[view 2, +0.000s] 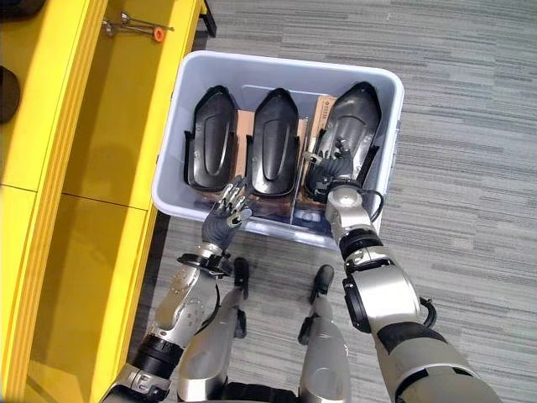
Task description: Move parts from the plastic box to the shelf.
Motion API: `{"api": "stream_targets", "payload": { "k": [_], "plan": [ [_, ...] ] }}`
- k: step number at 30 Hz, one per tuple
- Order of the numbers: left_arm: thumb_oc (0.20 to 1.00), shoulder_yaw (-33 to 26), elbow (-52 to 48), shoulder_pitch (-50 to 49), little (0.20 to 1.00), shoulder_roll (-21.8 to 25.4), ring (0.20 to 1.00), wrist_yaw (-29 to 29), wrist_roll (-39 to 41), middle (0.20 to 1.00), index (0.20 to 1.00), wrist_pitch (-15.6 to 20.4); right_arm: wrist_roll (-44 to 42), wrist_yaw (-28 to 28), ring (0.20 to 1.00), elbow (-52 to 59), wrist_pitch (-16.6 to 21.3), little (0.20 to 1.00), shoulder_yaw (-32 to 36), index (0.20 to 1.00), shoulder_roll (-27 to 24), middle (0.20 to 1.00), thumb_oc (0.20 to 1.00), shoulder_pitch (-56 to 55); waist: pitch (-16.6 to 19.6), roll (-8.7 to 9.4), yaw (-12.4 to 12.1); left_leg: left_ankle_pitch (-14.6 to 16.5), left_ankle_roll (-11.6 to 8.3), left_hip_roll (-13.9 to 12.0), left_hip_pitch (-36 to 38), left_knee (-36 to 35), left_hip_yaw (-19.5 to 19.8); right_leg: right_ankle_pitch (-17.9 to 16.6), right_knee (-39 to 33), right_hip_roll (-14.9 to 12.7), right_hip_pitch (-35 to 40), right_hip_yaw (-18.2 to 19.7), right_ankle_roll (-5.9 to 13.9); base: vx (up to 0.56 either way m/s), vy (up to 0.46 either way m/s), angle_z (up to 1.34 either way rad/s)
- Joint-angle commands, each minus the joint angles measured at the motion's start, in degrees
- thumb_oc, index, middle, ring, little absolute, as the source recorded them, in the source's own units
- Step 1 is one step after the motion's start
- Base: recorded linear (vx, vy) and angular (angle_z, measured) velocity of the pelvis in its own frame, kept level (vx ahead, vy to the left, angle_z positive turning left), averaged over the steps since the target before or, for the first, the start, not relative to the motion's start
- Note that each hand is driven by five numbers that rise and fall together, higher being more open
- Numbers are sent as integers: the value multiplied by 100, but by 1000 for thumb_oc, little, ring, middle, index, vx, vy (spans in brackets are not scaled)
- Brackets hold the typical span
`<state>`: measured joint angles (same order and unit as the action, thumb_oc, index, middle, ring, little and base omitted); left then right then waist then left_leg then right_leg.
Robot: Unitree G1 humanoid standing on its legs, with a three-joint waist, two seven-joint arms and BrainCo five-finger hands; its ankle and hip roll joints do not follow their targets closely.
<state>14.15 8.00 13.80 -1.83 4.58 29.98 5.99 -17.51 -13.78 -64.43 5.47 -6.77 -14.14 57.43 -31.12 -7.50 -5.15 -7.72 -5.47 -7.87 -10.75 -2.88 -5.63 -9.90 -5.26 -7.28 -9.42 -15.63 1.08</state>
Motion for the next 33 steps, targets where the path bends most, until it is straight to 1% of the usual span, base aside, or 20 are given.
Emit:
{"api": "stream_targets", "payload": {
  "k": [1,6,9,11,17,21,24,25,27,28,29,30,31,32,33],
  "plan": [
    [1000,456,-523,66,1000,-492,1000,2,32,1000,1000,133,184,80,1000,103,232,1000,-322,1000,-80,1000,1000,319,133,-672,-74,307,-56,-239,-12,334,-84,483,330,-499,188,149,84,0,0,0],
    [1000,471,-474,99,1000,-539,1000,14,83,1000,1000,118,336,134,1000,71,196,1000,-636,1000,46,1000,1000,327,133,-663,-88,318,-69,-249,-83,400,-54,494,331,-483,178,154,80,0,0,0],
    [1000,464,-456,148,1000,-540,1000,17,86,1000,1000,88,530,207,1000,-66,137,1000,-1070,1000,58,1000,1000,370,133,-679,-127,325,-86,-259,-173,471,-23,501,328,-471,170,147,73,0,0,0],
    [1000,451,-428,133,1000,-549,1000,24,100,1000,1000,82,609,221,1000,-133,118,1000,-1230,1000,28,1000,1000,368,133,-673,-143,326,-91,-263,-207,500,-12,504,339,-468,161,150,75,0,1,2],
    [1000,411,-343,68,1000,-606,1000,39,116,1000,1000,54,678,255,1000,-396,81,1000,-1365,1000,-119,1000,1000,219,133,-659,-147,349,-104,-283,-308,607,21,536,384,-451,133,150,59,2,3,5],
    [1000,397,-335,41,1000,-614,1000,45,104,1000,1000,54,701,334,1000,-308,67,1000,-1409,1000,-120,1000,1000,62,133,-641,-146,353,-124,-298,-336,635,28,534,390,-452,127,138,58,0,0,0],
    [1000,373,-327,26,1000,-584,1000,29,107,1000,1000,41,796,385,1000,-150,57,1000,-1607,1000,-169,1000,1000,-40,133,-594,-124,354,-135,-318,-345,643,27,534,387,-442,122,162,55,0,0,0],
    [1000,317,-352,-4,1000,-551,1000,21,121,1000,1000,53,866,301,1000,119,44,1000,-1724,1000,-293,1000,1000,3,133,-549,-76,347,-154,-342,-384,644,14,528,381,-439,84,172,61,0,0,0],
    [1000,281,-406,-9,1000,-473,1000,9,100,1000,1000,76,869,365,1000,591,-5,1000,-1774,1000,-286,1000,1000,-97,133,-486,-42,345,-167,-362,-431,639,18,513,388,-421,24,193,62,0,0,0],
    [1000,251,-438,-22,1000,-427,1000,1,99,1000,1000,86,873,431,1000,1005,-59,1000,-1802,1000,-287,1000,1000,-181,133,-427,-13,346,-177,-377,-457,633,16,512,395,-406,-13,206,61,0,0,0],
    [1000,160,-530,-56,1000,-256,1000,-36,60,1000,1000,123,888,577,1000,1921,-273,1000,-1956,1000,-303,1000,1000,-385,133,-269,52,345,-200,-398,-503,624,9,502,411,-382,-91,260,64,-6,-36,0],
    [1000,130,-558,-55,1000,-202,1000,-51,41,1000,1000,130,865,647,1000,2275,-325,1000,-2007,1000,-292,1000,1000,-426,133,-212,75,347,-207,-412,-514,612,6,495,409,-368,-116,272,67,-8,-32,-1],
    [1000,122,-565,-60,1000,-195,1000,-55,43,1000,1000,126,867,640,1000,2341,-370,1000,-2010,1000,-293,1000,1000,-455,133,-200,79,344,-207,-408,-512,611,0,495,412,-373,-120,278,67,4,-38,-3],
    [1000,55,-653,-110,1000,-73,1000,-94,8,1000,1000,153,873,728,1000,3036,-515,1000,-2180,1000,-340,1000,1000,-523,133,-74,133,356,-226,-447,-483,583,-21,485,395,-336,-122,309,76,30,-56,-11],
    [1000,-84,-867,-232,1000,109,1000,-152,-127,1000,1000,180,1009,659,1000,4045,-799,1000,-2336,1000,-501,1000,1000,-529,133,78,234,392,-244,-491,-378,560,-72,491,371,-300,-71,345,104,10,-53,-14]
  ]
}}
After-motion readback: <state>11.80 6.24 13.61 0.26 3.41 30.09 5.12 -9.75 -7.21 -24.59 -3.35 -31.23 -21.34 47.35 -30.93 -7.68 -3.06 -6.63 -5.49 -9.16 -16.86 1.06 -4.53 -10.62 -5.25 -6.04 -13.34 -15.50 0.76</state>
